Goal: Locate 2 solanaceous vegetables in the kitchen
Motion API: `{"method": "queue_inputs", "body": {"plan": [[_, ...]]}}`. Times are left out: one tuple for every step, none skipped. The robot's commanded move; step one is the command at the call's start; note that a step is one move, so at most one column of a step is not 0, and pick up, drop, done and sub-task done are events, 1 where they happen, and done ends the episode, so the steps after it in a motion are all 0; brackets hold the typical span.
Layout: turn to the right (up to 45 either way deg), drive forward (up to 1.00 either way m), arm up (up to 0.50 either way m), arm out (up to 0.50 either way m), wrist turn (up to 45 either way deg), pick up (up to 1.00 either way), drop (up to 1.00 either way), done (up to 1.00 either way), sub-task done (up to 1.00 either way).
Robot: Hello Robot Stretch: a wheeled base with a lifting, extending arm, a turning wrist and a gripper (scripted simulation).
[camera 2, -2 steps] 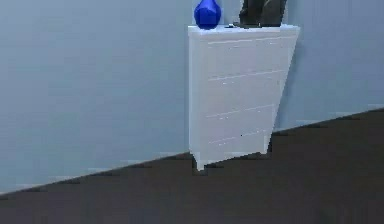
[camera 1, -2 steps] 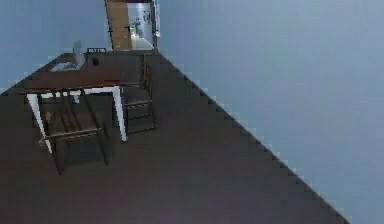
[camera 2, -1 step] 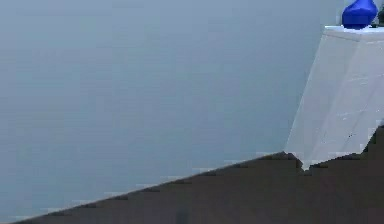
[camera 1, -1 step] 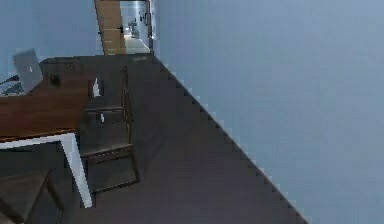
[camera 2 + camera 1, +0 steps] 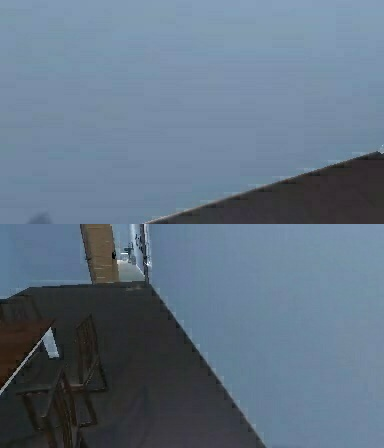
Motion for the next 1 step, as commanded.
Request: {"method": "queue_inputs", "body": {"plan": [[-3.0,0.00,0.00,0.00,0.0,0.00,0.00,0.00,0.00]]}}
